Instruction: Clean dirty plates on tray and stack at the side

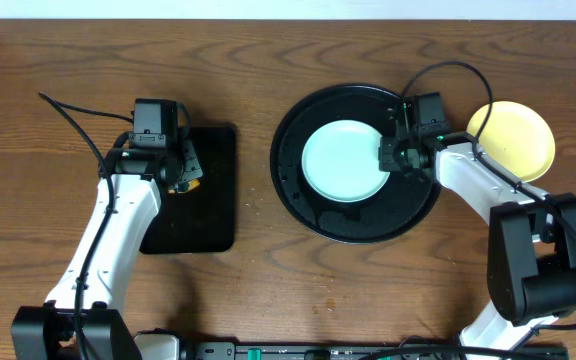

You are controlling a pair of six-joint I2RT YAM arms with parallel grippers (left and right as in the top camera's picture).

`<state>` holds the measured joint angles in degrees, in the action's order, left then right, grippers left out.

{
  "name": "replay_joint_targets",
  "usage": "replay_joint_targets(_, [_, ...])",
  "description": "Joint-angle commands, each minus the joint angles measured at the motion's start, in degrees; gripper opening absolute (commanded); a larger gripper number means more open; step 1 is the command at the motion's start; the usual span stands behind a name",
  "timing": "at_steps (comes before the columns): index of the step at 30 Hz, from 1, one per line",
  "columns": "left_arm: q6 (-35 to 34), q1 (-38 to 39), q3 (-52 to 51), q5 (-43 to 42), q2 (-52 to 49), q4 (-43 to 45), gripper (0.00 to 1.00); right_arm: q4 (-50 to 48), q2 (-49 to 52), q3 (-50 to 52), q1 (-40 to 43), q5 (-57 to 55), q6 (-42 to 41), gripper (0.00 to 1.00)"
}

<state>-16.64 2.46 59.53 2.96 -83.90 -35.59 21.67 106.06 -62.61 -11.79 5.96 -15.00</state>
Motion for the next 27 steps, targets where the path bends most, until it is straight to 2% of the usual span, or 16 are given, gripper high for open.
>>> replay_joint_targets(1, [0.55,0.13,-0.07,0.04,0.33,0.04,0.08,1.68,-1.05,-0.37,0.31,-2.54,-6.54,0.24])
replay_joint_targets(5, [0.55,0.13,-0.07,0.04,0.33,0.31,0.08,1.75,-1.05,-0.37,0.31,-2.49,-1.09,0.40])
replay_joint_targets(12, [0.55,0.13,-0.07,0.04,0.33,0.85,0.08,-0.02,-1.03,-0.37,0.15,-2.51,6.56,0.40])
replay_joint_targets(16, [0.57,0.13,-0.04,-0.26,0.33,2.69,0.08,-1.86,-0.94,-0.35,0.13,-2.51,7.41,0.31])
replay_joint_targets(20, [0.57,0.13,1.86,-4.31,0.31,2.80,0.08,-2.60,-0.94,-0.33,0.13,-2.54,7.41,0.01])
replay_joint_targets(27, [0.07,4.55,11.87,-11.26,-0.72,-1.05,0.07,-3.21,-0.94,-0.31,0.13,-2.51,7.39,0.01])
